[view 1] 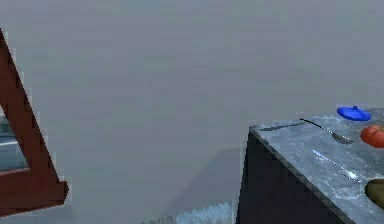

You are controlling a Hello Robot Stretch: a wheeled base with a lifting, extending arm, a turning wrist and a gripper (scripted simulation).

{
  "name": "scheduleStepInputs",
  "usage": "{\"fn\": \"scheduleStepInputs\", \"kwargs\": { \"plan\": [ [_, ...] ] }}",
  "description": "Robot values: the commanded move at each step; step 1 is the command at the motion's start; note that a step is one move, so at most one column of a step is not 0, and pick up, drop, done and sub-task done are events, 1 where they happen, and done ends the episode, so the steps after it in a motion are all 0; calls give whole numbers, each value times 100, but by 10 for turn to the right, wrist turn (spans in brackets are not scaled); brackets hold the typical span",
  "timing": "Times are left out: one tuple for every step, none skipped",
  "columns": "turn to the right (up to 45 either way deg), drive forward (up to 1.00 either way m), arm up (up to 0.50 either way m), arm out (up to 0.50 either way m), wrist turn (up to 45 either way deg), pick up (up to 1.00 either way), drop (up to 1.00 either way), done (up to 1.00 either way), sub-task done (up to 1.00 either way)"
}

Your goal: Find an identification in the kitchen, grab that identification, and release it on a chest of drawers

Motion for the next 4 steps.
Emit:
{"fn": "scheduleStepInputs", "kwargs": {
  "plan": [
    [0, 0, 0, 0, -450, 0, 0, 0, 0],
    [0, 0, 0, 0, -450, 0, 0, 0, 0],
    [0, 0, 0, 0, -150, 0, 0, 0, 0],
    [0, 0, 0, -26, 0, 0, 0, 0, 0]
  ]
}}
